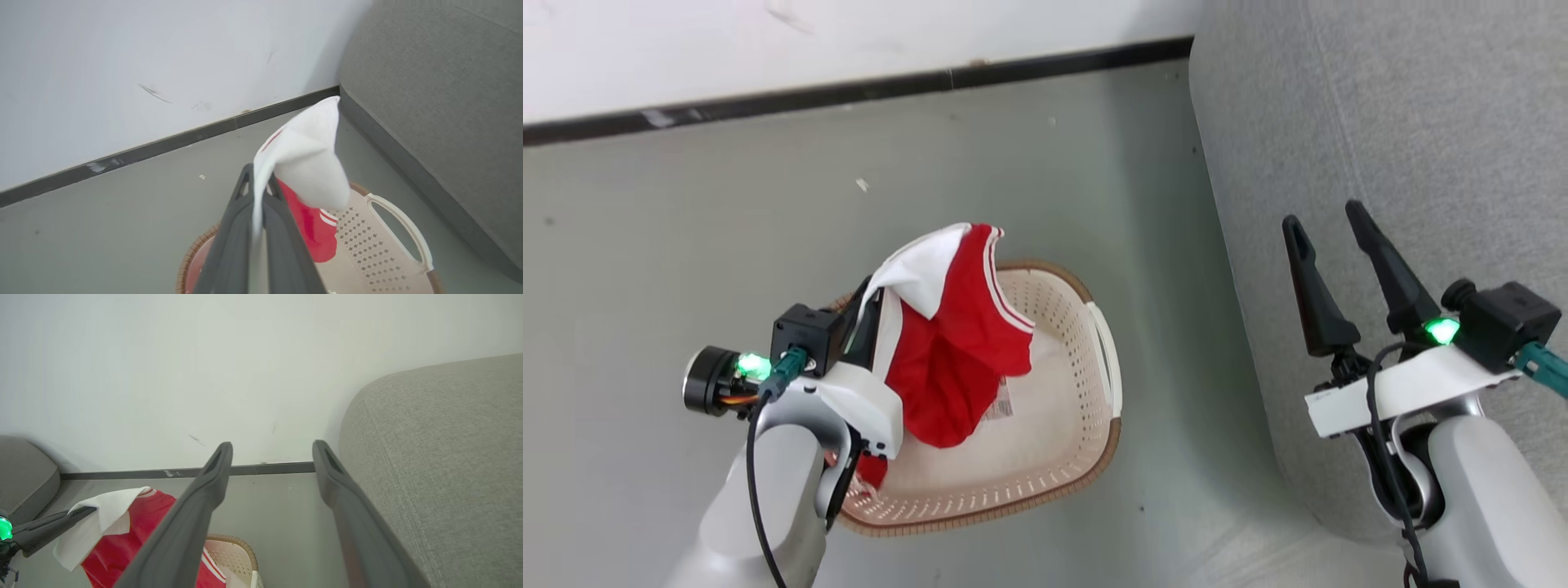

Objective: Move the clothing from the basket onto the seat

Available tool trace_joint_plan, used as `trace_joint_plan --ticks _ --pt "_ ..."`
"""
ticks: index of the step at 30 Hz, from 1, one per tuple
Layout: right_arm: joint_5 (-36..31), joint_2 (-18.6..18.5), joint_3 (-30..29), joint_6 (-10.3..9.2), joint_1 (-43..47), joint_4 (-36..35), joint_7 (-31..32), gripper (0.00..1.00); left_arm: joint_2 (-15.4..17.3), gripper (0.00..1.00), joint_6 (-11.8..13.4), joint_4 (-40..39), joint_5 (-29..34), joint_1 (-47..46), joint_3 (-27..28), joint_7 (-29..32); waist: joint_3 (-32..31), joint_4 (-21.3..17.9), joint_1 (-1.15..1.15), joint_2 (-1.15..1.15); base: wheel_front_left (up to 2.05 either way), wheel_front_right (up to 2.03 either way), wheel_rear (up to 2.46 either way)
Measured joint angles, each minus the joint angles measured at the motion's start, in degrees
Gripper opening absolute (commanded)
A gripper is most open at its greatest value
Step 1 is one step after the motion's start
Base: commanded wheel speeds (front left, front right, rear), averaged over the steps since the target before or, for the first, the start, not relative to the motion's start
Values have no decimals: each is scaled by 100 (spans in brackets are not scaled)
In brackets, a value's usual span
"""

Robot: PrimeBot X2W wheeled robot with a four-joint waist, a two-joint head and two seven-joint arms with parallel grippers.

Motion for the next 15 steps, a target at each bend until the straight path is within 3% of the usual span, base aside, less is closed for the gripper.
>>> trace_joint_plan --ticks 15 --pt "-52 2 -57 0 580 138 0 100 -8 0 -49 -413 -198 682 85 -1 -936 131 0 0 0 0 0"
